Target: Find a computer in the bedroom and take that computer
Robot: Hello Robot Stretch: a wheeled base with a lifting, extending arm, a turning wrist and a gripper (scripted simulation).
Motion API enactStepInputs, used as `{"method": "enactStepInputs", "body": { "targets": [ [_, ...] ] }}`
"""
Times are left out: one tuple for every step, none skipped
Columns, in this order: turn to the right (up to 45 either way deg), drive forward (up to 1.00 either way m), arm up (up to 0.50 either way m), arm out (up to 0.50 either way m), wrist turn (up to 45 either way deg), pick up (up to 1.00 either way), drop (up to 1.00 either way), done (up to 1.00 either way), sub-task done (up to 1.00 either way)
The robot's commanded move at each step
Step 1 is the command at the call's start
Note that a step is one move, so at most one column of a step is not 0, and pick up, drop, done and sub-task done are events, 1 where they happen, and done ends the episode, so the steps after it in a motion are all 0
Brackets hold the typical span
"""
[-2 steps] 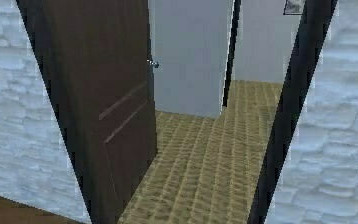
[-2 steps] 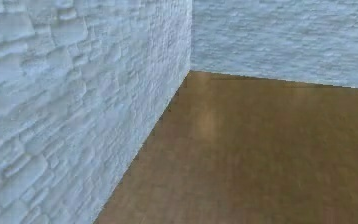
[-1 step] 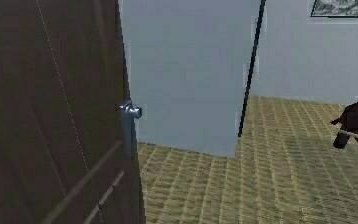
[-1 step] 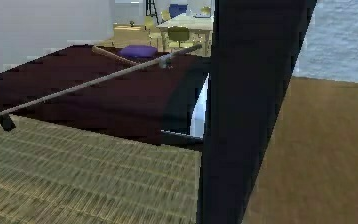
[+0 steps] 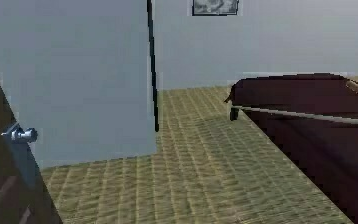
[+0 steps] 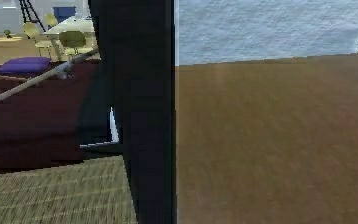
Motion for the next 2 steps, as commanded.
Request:
{"method": "enactStepInputs", "body": {
  "targets": [
    [0.0,1.0,0.0,0.0,0.0,0.0,0.0,0.0,0.0],
    [3.0,0.0,0.0,0.0,0.0,0.0,0.0,0.0,0.0]
  ]
}}
